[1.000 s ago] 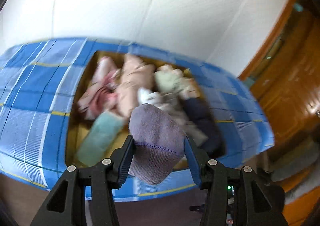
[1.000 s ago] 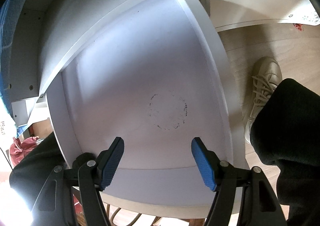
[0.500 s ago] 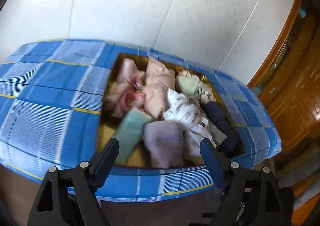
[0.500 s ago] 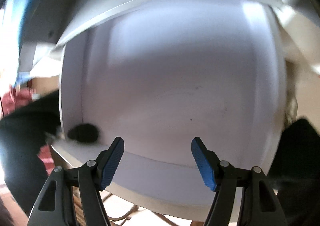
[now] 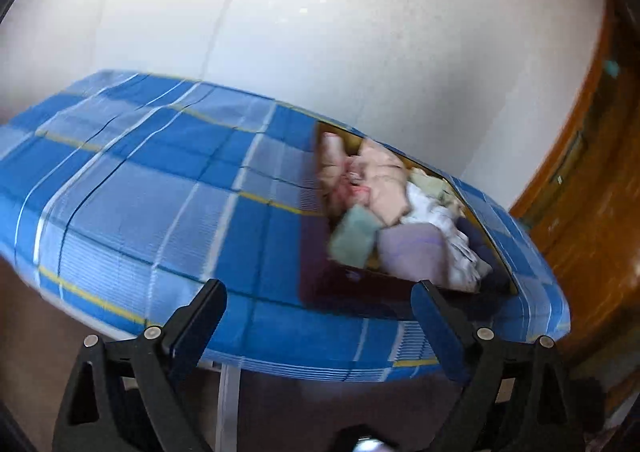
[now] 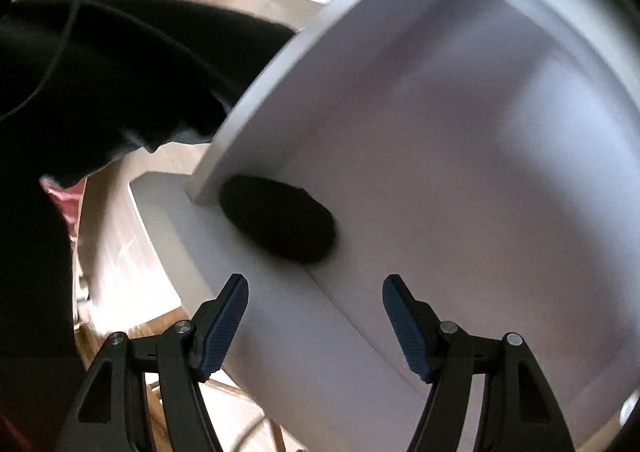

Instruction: Organize soft objects

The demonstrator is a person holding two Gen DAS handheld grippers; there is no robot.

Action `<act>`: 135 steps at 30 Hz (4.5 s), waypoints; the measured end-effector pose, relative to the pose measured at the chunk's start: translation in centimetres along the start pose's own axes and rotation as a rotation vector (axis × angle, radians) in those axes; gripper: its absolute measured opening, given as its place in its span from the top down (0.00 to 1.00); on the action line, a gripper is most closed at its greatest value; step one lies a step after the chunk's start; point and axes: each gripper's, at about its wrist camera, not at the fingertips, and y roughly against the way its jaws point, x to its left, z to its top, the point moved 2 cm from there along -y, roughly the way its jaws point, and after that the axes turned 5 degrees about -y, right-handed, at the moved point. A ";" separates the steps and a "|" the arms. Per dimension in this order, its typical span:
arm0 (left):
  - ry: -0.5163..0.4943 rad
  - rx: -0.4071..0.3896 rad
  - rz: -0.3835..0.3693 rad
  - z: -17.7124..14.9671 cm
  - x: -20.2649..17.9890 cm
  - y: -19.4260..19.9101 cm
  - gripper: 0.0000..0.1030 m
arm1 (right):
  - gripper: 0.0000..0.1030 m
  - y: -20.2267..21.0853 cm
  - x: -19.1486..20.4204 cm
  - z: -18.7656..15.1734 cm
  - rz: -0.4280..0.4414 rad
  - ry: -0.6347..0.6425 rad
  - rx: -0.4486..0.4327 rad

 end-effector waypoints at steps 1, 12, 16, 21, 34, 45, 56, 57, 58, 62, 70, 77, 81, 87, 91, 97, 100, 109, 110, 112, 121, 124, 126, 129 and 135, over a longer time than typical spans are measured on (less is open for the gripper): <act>0.032 -0.005 0.005 0.0 0.6 0.2 0.07 | 0.31 -0.5 0.4 0.5 -0.005 0.015 0.018; 0.146 -0.049 -0.010 0.1 2.1 0.4 0.06 | 0.31 -3.2 -4.3 1.6 -0.032 -0.251 0.051; 0.121 -0.060 -0.012 0.1 1.3 0.5 0.04 | 0.31 -0.2 -6.8 0.3 -0.098 -0.278 -0.029; 0.098 -0.074 0.009 0.3 1.0 0.8 0.02 | 0.30 0.1 -3.5 1.3 -0.182 -0.058 -0.036; 0.163 -0.065 0.017 0.1 2.4 0.6 0.02 | 0.47 -5.7 1.6 1.3 -0.440 0.306 0.099; 0.088 -0.027 0.014 -0.2 0.2 -0.3 0.01 | 0.61 0.2 -2.6 -6.4 -0.218 -0.113 -0.085; -0.009 -0.002 0.036 -0.8 -1.7 -0.4 0.01 | 0.61 19.6 -2.5 -15.4 -0.023 -0.308 -0.455; -0.011 -0.002 0.038 -0.8 -1.7 -0.4 0.01 | 0.61 22.1 -2.6 -15.3 0.000 -0.318 -0.493; -0.012 -0.001 0.041 -0.8 -1.7 -0.4 0.01 | 0.61 24.5 -3.8 -15.3 0.014 -0.320 -0.528; 0.005 -0.004 0.045 -0.7 -1.5 -0.3 0.00 | 0.61 32.6 -4.5 -14.8 0.005 -0.338 -0.664; 0.018 -0.026 0.084 -0.4 -1.0 0.2 0.00 | 0.60 38.9 -9.9 -7.5 -0.148 -0.504 -0.774; 0.018 -0.029 0.121 -0.1 -1.3 0.0 0.00 | 0.52 36.8 -12.6 -2.6 -0.311 -0.606 -0.711; -0.012 -0.049 0.138 0.2 -2.4 0.0 0.00 | 0.41 38.0 -12.0 -4.9 -0.275 -0.627 -0.826; -0.127 -0.047 0.224 -0.4 -5.3 -0.2 0.00 | 0.38 36.7 -8.6 -11.8 -0.309 -0.589 -0.960; -0.168 -0.023 0.263 -2.0 -6.9 0.0 0.00 | 0.36 34.3 -6.0 -15.1 -0.383 -0.551 -0.945; -0.069 -0.001 0.271 -4.5 -8.0 1.3 0.00 | 0.25 34.8 -0.7 -19.9 -0.500 -0.466 -1.032; -0.092 -0.010 0.369 -5.6 -8.8 2.5 0.00 | 0.25 36.2 3.2 -22.7 -0.631 -0.403 -1.170; -0.070 -0.039 0.400 -6.8 -11.1 8.0 0.00 | 0.02 34.1 5.2 -23.8 -0.540 -0.484 -1.172; -0.066 -0.043 0.394 -6.8 -11.3 8.6 0.00 | 0.02 33.8 5.5 -24.0 -0.546 -0.484 -1.183; -0.062 -0.060 0.383 -7.0 -11.9 9.6 0.00 | 0.01 33.3 6.0 -24.4 -0.549 -0.495 -1.198; -0.202 -0.011 0.433 -10.4 -15.1 11.5 0.00 | 0.01 31.7 5.8 -28.3 -0.586 -0.657 -1.237; -0.209 -0.004 0.418 -10.9 -15.3 11.7 0.00 | 0.01 31.7 5.1 -28.3 -0.655 -0.696 -1.179; -0.203 -0.012 0.412 -10.8 -15.3 11.9 0.00 | 0.01 31.3 4.3 -27.8 -0.659 -0.691 -1.124; -0.203 -0.018 0.390 -10.9 -15.4 12.0 0.00 | 0.01 30.6 3.7 -28.0 -0.567 -0.684 -1.118; -0.216 0.003 0.366 -11.3 -15.8 11.6 0.00 | 0.01 29.2 4.8 -26.8 -0.556 -0.597 -1.070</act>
